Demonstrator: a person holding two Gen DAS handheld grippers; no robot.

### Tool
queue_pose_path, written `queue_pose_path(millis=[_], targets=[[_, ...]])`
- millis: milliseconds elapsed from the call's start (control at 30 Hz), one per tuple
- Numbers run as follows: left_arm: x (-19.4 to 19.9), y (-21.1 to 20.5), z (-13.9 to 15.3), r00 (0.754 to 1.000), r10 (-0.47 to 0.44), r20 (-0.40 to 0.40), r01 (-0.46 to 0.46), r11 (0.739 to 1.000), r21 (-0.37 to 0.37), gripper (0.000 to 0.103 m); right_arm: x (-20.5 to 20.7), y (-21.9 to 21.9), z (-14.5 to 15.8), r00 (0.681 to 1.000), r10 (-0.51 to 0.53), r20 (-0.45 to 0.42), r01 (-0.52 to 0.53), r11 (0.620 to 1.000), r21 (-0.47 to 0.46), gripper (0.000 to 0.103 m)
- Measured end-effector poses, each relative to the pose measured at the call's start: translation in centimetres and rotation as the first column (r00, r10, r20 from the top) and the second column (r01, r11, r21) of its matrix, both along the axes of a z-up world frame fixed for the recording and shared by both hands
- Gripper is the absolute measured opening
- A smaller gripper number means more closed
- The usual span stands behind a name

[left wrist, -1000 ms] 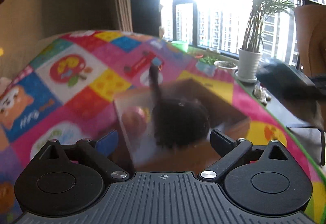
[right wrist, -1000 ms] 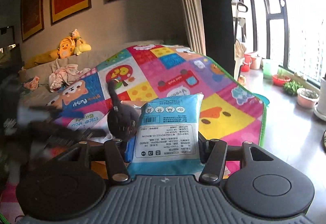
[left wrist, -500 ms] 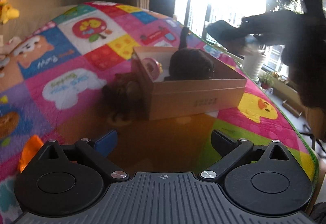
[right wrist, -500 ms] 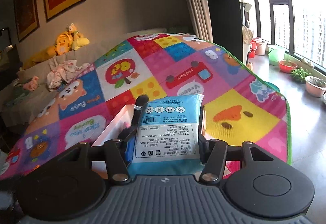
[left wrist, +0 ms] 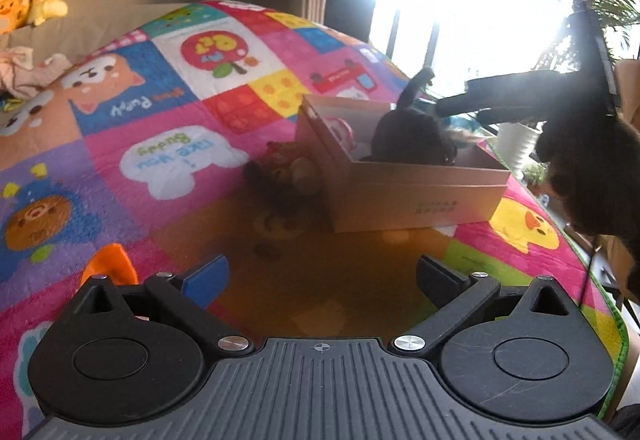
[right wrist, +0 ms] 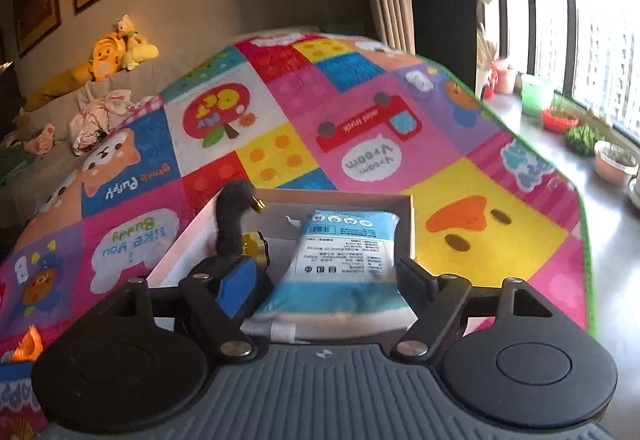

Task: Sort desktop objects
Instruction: 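Lower the cat into the white box with left gripper while right lowers the wipes packet in, then open the right gripper and push the wipes packet down into the box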

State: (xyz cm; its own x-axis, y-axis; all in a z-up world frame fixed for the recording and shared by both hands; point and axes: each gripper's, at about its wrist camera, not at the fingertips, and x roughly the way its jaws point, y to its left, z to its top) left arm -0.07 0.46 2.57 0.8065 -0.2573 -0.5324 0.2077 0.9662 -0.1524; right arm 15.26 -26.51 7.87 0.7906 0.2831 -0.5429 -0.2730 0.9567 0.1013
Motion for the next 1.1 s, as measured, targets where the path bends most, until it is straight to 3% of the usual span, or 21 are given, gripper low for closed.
queue_pose_path(millis=[233, 333, 467, 667, 833, 967, 1033, 1100], targets=[[-0.5, 0.2, -0.2, 1.0, 0.007, -0.008, -0.007, 1.0, 0.001, 0.103, -0.9, -0.1, 1.6, 0.996, -0.021, 0.083, 0.023, 0.999, -0.027, 0.074], [-1.0, 0.4, 0.1, 1.0, 0.012, 0.006, -0.012, 1.0, 0.0, 0.103, 0.5, -0.3, 1.8, 0.999, -0.049, -0.009, 0.05, 0.998, 0.033, 0.07], [-1.0, 0.7, 0.3, 1.0, 0.019, 0.006, -0.019, 1.0, -0.013, 0.103, -1.1, 0.8, 1.2, 0.999, 0.029, -0.042, -0.026, 0.998, 0.057, 0.069], [-0.5, -0.5, 0.4, 1.0, -0.021, 0.018, 0.021, 0.999, -0.027, 0.103, -1.1, 5.3, -0.5, 0.997, 0.074, -0.036, -0.075, 0.997, -0.019, 0.065], [-0.7, -1.0, 0.3, 0.999, -0.039, 0.02, 0.04, 0.999, -0.015, 0.103, 2.0, 6.8, -1.5, 0.985, 0.084, -0.153, -0.067, 0.991, 0.112, 0.064], [-0.4, -0.2, 0.1, 1.0, -0.01, 0.01, 0.01, 1.0, -0.028, 0.103, 0.9, 6.6, -1.3, 0.949, 0.232, -0.212, -0.19, 0.961, 0.201, 0.065], [-0.3, 0.1, -0.1, 1.0, 0.001, 0.004, -0.001, 0.999, -0.035, 0.103, -0.4, 5.7, -0.2, 0.947, 0.264, -0.183, -0.226, 0.952, 0.205, 0.065], [-0.4, 0.2, -0.3, 1.0, 0.001, -0.001, -0.001, 0.999, -0.042, 0.103, -1.7, 4.4, 1.5, 0.973, 0.216, -0.079, -0.204, 0.969, 0.138, 0.066]])
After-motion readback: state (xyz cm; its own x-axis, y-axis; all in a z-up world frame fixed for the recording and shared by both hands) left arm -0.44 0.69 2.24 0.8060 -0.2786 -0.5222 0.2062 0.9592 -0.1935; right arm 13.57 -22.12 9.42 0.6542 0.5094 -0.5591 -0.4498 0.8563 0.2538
